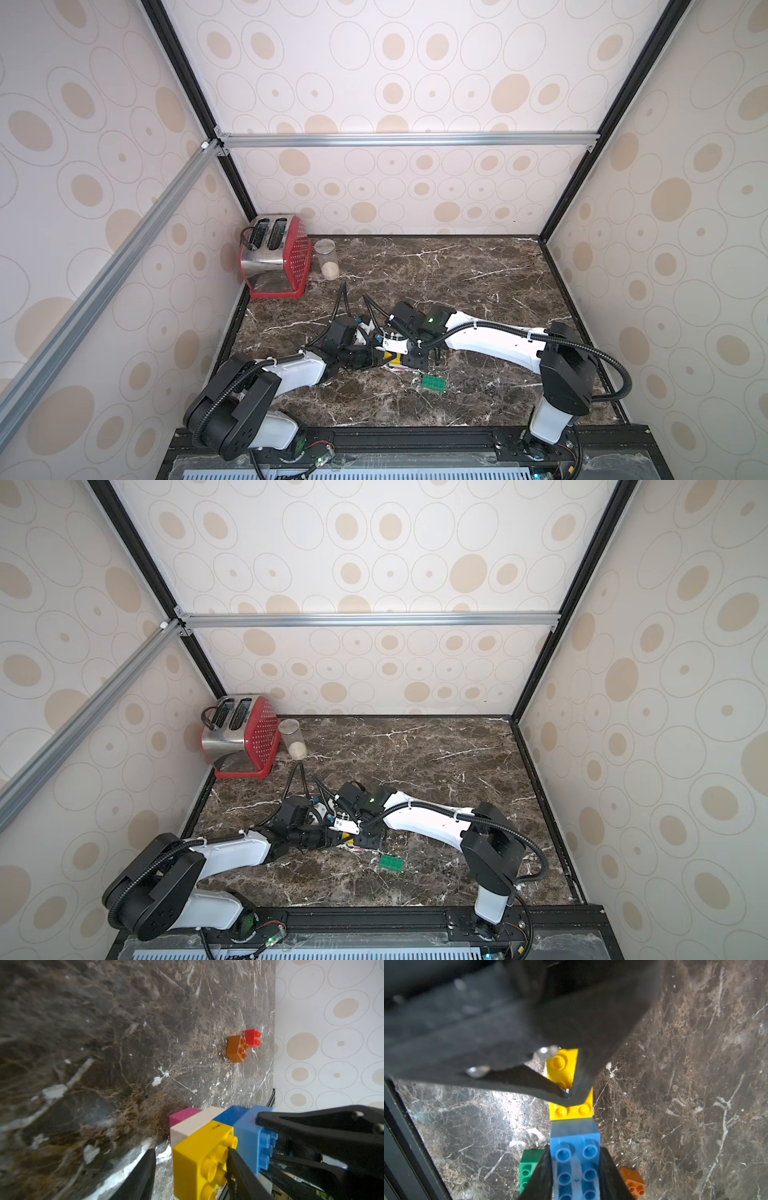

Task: Assemble a heart with lego
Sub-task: Assemble the lego brick with the lego brick, then pick up the lego brick from the center of the board.

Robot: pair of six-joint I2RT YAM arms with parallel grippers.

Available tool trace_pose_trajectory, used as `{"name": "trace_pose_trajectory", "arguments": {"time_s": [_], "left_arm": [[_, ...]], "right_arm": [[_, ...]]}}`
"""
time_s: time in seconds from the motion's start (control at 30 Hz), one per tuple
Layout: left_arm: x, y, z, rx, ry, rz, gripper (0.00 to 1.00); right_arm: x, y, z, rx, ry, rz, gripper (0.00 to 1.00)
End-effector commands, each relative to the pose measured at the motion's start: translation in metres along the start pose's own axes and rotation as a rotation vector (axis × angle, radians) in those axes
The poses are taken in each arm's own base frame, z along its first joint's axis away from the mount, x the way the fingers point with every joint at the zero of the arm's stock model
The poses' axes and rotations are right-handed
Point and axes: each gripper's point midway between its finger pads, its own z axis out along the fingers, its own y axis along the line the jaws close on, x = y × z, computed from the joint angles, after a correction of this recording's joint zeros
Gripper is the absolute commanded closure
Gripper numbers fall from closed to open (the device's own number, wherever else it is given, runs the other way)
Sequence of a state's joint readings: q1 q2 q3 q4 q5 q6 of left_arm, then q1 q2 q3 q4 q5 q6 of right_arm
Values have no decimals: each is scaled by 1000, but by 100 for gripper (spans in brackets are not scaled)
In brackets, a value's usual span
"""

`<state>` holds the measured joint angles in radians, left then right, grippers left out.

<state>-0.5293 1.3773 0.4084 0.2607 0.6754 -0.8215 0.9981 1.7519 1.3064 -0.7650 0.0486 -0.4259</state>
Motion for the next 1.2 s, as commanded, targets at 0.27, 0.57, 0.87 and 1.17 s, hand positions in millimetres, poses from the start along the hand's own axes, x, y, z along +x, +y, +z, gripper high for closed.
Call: {"name": "trace_pose_trajectory", "arguments": {"time_s": [0.27, 0.57, 0.87, 1.17], "left_arm": [[0, -1, -12, -44, -20, -1, 36], [-9, -4, -21, -63, -64, -5, 34], [-14, -10, -26, -51, -88, 10, 31], [-25, -11, -45, -65, -145, 8, 30]], "right_arm": [[19, 2, 11, -28, 97, -21, 76], [13, -1, 3, -19, 81, -17, 54], [4, -3, -18, -9, 21, -5, 40], [16, -7, -60, -2, -126, 121, 28]]}}
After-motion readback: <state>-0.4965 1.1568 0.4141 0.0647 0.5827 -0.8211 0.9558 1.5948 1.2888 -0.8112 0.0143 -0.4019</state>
